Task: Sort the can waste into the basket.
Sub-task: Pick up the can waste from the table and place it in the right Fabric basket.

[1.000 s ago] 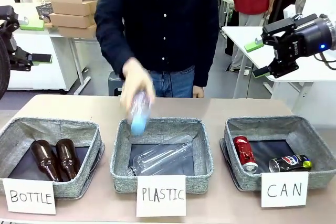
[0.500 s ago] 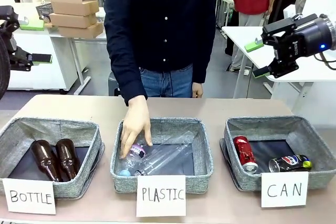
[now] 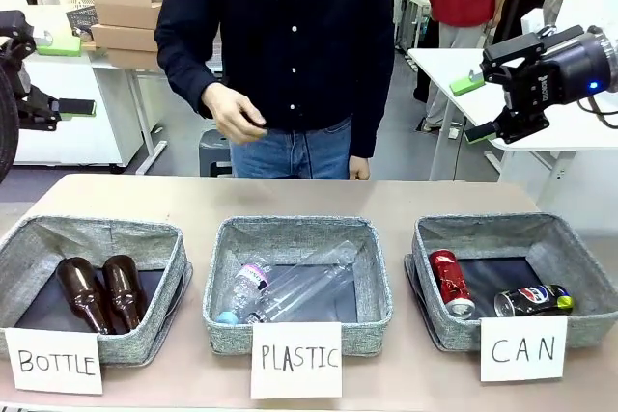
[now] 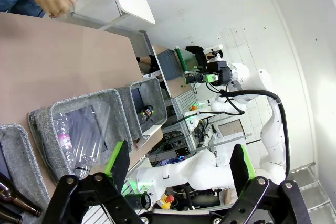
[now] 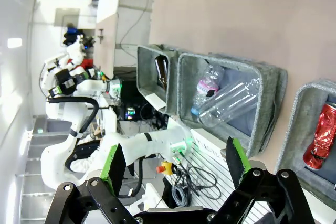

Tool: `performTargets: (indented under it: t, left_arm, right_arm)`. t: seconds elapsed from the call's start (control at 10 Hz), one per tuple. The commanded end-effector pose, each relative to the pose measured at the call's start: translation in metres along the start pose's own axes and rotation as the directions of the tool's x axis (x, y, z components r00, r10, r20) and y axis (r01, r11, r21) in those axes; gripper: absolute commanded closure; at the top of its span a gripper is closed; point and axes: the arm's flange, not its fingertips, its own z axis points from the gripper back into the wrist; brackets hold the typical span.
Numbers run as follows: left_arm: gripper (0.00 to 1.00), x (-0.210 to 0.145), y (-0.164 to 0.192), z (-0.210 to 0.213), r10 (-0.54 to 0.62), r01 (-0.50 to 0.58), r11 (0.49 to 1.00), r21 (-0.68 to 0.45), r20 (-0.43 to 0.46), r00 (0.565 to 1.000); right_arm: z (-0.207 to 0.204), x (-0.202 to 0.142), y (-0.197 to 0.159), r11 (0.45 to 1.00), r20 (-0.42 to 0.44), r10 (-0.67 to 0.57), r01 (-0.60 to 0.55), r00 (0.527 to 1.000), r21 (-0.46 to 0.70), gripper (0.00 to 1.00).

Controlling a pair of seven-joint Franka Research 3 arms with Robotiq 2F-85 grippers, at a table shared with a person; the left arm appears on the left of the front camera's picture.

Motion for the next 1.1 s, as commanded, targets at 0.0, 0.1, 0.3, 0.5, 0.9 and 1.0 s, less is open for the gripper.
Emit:
performTargets:
  t: [0.0,0.1,0.3,0.5,0.9,1.0]
  left_arm:
    - [0.00,-0.0001,-0.0008,-0.0009,-0.010,0.010,1.000,-0.026,0.011,1.000]
    - [0.00,-0.0001,-0.0008,-0.0009,-0.010,0.010,1.000,-0.026,0.011,1.000]
    - [0.00,-0.0001,-0.0008,-0.0009,-0.010,0.010,1.000,-0.026,0.011,1.000]
    - [0.00,-0.0001,-0.0008,-0.0009,-0.010,0.010,1.000,-0.026,0.011,1.000]
    - [0.00,-0.0001,-0.0008,-0.0009,-0.010,0.010,1.000,-0.026,0.011,1.000]
    - [0.00,-0.0001,-0.0008,-0.0009,-0.010,0.010,1.000,-0.026,0.011,1.000]
  right_arm:
    - [0.0022,0.0002,0.0004,1.000,-0.003,0.023,-0.023,1.000,0.000,0.00]
    - [0.0022,0.0002,0.0004,1.000,-0.003,0.023,-0.023,1.000,0.000,0.00]
    - [0.0022,0.0002,0.0004,1.000,-0.003,0.023,-0.023,1.000,0.000,0.00]
    - [0.0022,0.0002,0.0004,1.000,-0.003,0.023,-0.023,1.000,0.000,0.00]
    - [0.0022,0.0002,0.0004,1.000,-0.003,0.023,-0.023,1.000,0.000,0.00]
    - [0.0022,0.0002,0.0004,1.000,-0.003,0.023,-0.023,1.000,0.000,0.00]
